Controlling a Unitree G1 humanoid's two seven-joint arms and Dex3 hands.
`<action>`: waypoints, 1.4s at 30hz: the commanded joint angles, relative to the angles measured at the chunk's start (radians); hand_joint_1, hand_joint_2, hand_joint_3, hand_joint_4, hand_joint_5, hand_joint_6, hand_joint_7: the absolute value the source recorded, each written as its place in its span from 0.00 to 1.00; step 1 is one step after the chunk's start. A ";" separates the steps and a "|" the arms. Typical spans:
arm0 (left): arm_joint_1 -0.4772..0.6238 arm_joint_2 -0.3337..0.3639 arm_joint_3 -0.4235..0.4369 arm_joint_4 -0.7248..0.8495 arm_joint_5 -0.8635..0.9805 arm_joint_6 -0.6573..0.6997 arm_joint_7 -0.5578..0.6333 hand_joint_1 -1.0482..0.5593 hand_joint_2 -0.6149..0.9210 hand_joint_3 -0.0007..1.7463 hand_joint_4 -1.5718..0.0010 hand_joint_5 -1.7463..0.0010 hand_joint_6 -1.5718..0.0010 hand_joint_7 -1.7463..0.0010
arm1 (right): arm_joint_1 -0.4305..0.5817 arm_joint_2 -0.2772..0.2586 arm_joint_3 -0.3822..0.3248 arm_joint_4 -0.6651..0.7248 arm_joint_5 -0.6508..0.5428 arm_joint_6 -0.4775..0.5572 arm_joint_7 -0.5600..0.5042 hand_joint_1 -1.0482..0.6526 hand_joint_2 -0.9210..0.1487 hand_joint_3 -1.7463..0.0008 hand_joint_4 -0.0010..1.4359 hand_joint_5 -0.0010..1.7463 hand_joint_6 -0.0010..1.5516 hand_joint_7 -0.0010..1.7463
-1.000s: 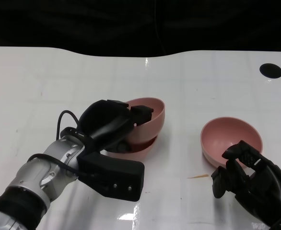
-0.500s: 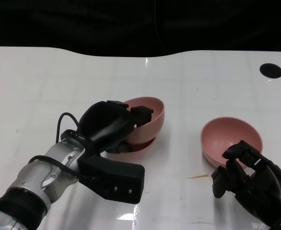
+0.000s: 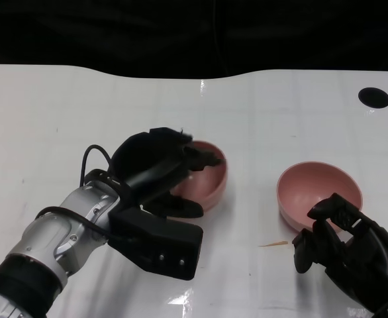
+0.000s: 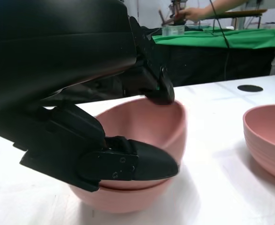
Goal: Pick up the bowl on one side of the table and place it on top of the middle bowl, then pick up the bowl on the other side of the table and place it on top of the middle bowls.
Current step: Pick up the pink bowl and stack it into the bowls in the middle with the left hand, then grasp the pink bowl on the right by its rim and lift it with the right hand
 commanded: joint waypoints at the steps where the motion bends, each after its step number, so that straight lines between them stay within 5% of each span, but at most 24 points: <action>1: 0.026 0.022 -0.008 -0.011 0.020 0.004 0.030 0.00 1.00 0.42 1.00 1.00 0.82 1.00 | 0.006 -0.013 -0.010 -0.001 0.000 -0.009 0.004 0.57 0.31 0.45 0.61 0.97 0.55 0.79; 42: 0.052 0.020 -0.012 -0.032 0.036 0.040 0.062 0.01 1.00 0.39 1.00 1.00 0.78 1.00 | 0.003 -0.026 -0.020 0.006 0.015 0.012 0.017 0.57 0.26 0.51 0.63 0.94 0.56 0.76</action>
